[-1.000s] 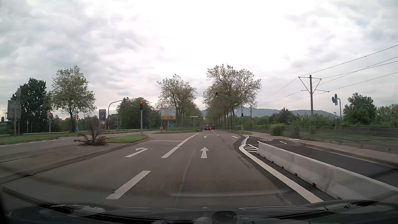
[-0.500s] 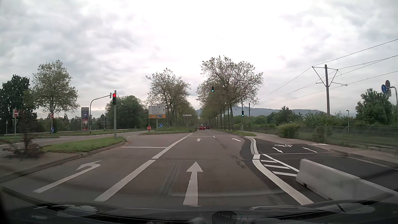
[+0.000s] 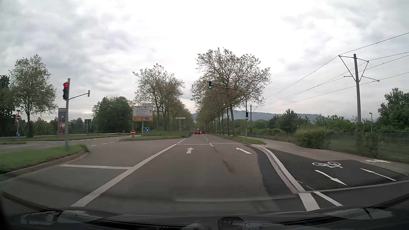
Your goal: Follow the waypoints while adhering to traffic rules and regulations
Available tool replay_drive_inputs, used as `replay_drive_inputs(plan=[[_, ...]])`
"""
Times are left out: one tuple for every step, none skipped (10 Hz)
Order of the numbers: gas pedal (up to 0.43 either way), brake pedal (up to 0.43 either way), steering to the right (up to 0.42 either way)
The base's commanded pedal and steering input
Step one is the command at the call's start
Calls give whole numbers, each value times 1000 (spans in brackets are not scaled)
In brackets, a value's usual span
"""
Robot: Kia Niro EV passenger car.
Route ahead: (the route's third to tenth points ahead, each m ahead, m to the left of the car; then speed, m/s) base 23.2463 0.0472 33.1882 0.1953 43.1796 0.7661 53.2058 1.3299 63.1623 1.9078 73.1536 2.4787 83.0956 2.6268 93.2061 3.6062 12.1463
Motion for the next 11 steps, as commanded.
replay_drive_inputs(plan=[[67,0,33],[67,0,32],[59,0,29],[59,0,26],[59,0,23],[59,0,19],[59,0,16],[59,0,11],[59,0,6],[59,0,1],[59,0,-2]])
